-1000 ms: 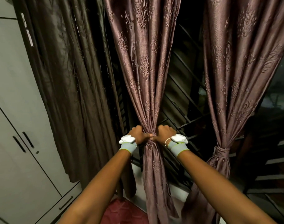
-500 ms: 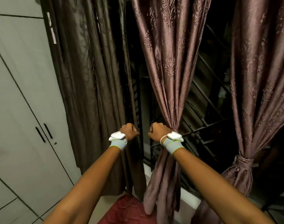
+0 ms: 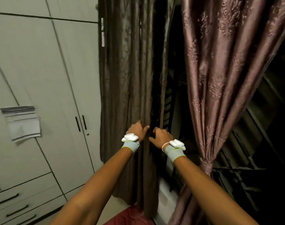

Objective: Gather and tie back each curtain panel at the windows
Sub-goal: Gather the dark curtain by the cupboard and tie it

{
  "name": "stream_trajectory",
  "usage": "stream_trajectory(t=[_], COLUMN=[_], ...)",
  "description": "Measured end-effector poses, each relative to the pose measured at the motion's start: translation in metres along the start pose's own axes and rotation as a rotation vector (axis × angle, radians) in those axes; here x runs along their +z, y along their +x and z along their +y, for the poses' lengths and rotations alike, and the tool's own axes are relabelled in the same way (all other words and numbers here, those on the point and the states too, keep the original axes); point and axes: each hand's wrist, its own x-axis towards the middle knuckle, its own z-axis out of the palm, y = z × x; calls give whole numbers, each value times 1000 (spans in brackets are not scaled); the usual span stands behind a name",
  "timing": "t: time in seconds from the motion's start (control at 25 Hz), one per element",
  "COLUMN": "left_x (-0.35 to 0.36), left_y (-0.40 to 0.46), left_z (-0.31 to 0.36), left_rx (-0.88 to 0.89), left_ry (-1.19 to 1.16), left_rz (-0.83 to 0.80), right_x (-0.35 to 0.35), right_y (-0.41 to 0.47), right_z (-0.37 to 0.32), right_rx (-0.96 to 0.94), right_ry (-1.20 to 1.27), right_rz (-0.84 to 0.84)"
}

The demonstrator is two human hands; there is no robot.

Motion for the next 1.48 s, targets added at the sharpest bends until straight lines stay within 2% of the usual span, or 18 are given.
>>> stream_trajectory(t=[0.12,0.24,0.44,0.64,1.04,1.16,1.28,1.32,1.36,1.44,1.48], left_x=[-11,-10,13,32,30,25,14,9,4,-3,-6], left_y=[24,40,55,62,109,124,133,137,142,148,151], left_z=[17,34,44,48,40,27,13,8,3,-7,-11], left_rx=[6,-9,-5,105,330,367,302,266,224,146,131], left_ry=[57,173,227,205,347,296,147,141,145,175,241], left_rz=[50,5,-51,-82,-147,-150,-30,-54,-156,-463,-513], right_x=[-2,-4,-10,4,11,11,12,14,16,17,18], right_y=[21,42,71,89,116,120,119,119,119,117,116], right_z=[6,15,17,22,29,25,15,12,9,4,2], right_rx=[-27,-47,32,40,122,174,209,213,221,236,249], right_ry=[38,87,119,67,25,0,-16,-22,-27,-32,-36], right_rz=[-19,-7,132,95,140,142,146,149,155,164,170])
